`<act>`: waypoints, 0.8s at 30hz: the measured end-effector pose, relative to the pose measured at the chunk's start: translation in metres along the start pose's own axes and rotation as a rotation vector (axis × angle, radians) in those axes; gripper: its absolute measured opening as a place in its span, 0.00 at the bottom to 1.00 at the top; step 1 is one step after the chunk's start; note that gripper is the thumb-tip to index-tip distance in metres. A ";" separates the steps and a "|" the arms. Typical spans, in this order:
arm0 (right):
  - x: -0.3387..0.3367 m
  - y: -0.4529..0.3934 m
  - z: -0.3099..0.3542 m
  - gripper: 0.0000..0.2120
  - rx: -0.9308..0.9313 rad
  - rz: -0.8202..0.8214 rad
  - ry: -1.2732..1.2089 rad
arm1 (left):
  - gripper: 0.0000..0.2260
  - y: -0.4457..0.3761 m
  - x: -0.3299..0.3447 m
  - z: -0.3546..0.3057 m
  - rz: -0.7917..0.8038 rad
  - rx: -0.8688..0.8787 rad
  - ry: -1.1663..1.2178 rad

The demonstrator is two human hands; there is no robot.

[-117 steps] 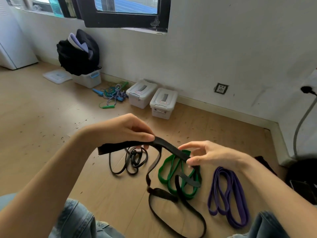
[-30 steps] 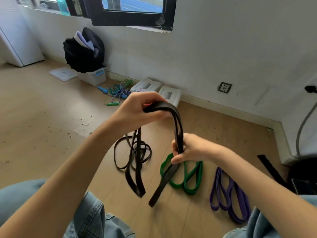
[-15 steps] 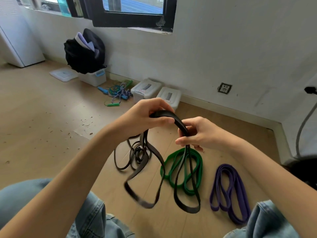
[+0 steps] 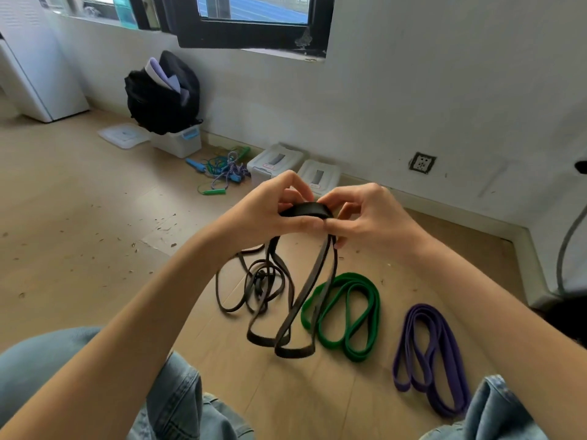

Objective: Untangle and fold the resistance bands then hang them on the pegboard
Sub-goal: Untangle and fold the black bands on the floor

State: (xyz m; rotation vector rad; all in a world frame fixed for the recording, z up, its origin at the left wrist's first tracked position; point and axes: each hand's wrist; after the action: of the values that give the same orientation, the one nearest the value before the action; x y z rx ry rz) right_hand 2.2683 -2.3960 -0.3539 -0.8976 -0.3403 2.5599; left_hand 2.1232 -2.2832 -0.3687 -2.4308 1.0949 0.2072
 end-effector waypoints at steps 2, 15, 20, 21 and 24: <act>-0.004 -0.006 0.003 0.12 -0.002 -0.020 -0.017 | 0.11 0.003 -0.001 0.008 0.065 -0.027 -0.040; -0.021 -0.005 0.005 0.13 0.076 -0.007 -0.126 | 0.05 0.008 0.012 0.006 -0.010 0.004 0.126; -0.021 -0.007 0.003 0.13 0.064 0.022 -0.066 | 0.06 0.006 0.013 0.005 -0.015 0.035 0.108; -0.021 -0.007 0.003 0.13 0.063 0.025 -0.063 | 0.07 0.005 0.012 0.005 -0.018 0.036 0.109; -0.020 -0.008 0.002 0.13 0.056 0.020 -0.045 | 0.08 0.003 0.010 0.005 -0.026 0.047 0.118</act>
State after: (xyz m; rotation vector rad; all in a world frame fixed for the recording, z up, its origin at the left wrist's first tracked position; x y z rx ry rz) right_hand 2.2834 -2.3985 -0.3390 -0.8283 -0.2723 2.5981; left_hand 2.1279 -2.2891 -0.3770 -2.4402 1.1049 0.0298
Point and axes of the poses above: each hand's wrist, its own y-axis away from the middle knuckle, its own x-axis out of the palm, z = x × y, and after that the axes turned 13 degrees about -z, right-handed
